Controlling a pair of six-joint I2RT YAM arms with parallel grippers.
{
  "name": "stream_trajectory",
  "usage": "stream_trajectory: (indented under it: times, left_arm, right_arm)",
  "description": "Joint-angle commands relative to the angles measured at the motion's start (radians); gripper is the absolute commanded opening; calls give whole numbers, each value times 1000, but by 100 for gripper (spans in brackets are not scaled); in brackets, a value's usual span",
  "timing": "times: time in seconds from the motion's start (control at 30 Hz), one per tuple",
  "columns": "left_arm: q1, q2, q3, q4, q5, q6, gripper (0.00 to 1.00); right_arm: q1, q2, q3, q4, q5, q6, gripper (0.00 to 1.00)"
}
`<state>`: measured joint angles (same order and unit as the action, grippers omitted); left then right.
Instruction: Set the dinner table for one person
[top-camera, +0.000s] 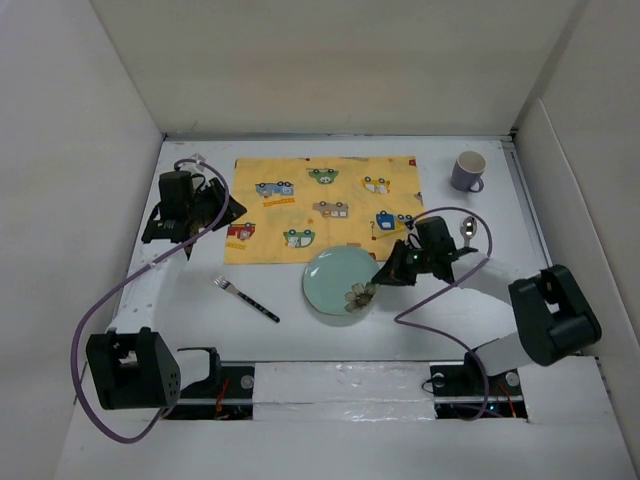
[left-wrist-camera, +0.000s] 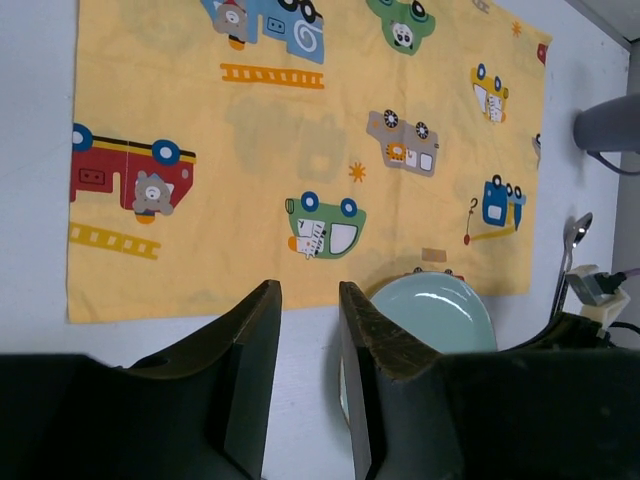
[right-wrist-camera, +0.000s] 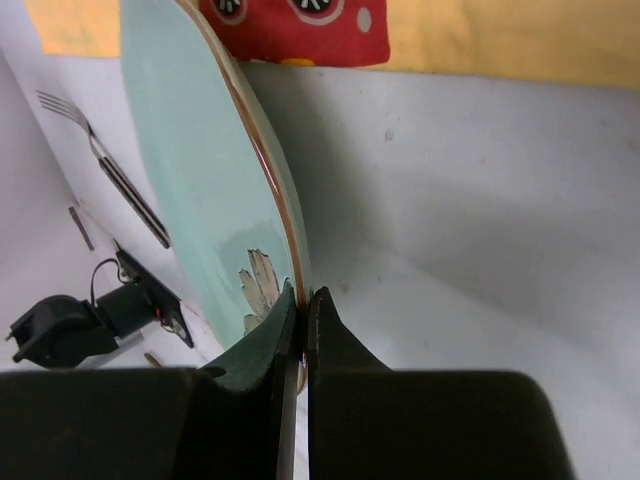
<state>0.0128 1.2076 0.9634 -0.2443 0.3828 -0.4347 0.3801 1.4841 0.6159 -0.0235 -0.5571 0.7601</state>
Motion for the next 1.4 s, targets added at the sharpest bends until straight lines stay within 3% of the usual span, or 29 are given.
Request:
stream_trajectory:
  times: [0.0, 0.1, 0.37, 0.6, 1.03, 1.07, 1.1, 1.13, 1.27, 1.37]
  left_arm:
    - [-1, -57, 11, 5, 22, 21, 27]
    - [-10, -59, 6, 13, 30, 13, 27]
    - [-19, -54, -5, 45, 80, -10, 28]
    - [-28, -59, -15, 60, 84, -13, 28]
    - [-28, -54, -34, 66, 68, -9, 28]
    - [-28, -51, -32, 65, 65, -9, 28]
    - [-28, -49, -31, 65, 62, -7, 28]
    - [-28, -49, -31, 65, 62, -7, 28]
    - [-28, -48, -28, 63, 57, -6, 28]
    - [-28, -48, -25, 54, 54, -3, 28]
  right_arm:
    - [-3, -126, 123, -111, -21, 28, 0]
    - [-13, -136, 275, -121, -20, 45, 0]
    - [-26, 264, 712, -23, 25, 111, 0]
    - [-35, 499, 944, 8, 65, 202, 0]
    - [-24, 570, 818, -10, 125, 211, 0]
    - [-15, 565, 805, -21, 138, 203, 4]
    - [-15, 564, 788, -32, 140, 193, 18]
    - [-15, 564, 782, -32, 140, 193, 18]
    - [-15, 550, 786, -85, 146, 156, 47]
    - [-15, 509, 815, -173, 174, 95, 58]
